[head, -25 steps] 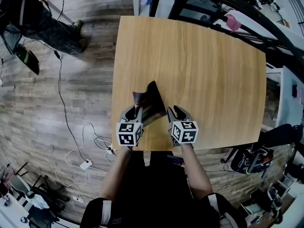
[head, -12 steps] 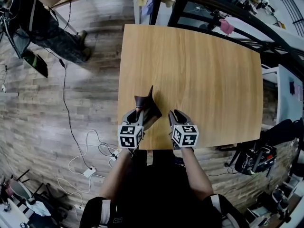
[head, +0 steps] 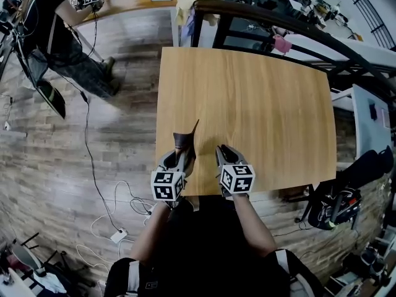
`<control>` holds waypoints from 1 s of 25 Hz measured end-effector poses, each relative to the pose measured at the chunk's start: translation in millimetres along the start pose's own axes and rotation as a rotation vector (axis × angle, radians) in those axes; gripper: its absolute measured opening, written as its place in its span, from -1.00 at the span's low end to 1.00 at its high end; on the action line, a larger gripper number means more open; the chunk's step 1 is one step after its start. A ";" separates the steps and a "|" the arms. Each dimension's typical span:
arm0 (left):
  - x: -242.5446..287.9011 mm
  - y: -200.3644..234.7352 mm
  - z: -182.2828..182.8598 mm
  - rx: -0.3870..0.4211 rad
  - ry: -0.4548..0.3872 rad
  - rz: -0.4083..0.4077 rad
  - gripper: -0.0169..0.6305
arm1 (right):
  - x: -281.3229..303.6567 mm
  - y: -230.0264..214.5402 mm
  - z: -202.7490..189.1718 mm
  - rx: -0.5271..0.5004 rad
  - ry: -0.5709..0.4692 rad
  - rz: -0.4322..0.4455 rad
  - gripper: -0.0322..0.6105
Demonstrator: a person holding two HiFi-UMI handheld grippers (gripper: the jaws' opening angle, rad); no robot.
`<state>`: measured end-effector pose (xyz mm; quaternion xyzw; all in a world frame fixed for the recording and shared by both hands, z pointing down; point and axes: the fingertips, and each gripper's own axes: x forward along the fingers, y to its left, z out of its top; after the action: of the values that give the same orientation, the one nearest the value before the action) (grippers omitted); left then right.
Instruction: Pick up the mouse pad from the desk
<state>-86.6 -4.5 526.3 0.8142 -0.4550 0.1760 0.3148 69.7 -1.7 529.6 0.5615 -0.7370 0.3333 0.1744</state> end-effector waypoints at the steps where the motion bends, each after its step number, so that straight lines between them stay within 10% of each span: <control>1: -5.0 -2.6 0.1 0.002 -0.005 -0.003 -0.77 | -4.4 2.7 1.6 -0.002 -0.010 0.002 -0.64; 25: -100.3 -28.7 40.0 0.025 -0.186 0.014 -0.77 | -100.1 64.6 35.6 -0.059 -0.223 0.078 -0.73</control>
<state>-114.7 42.9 429.1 0.8276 -0.4858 0.1078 0.2596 43.9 54.5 421.8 0.5606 -0.7826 0.2537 0.0947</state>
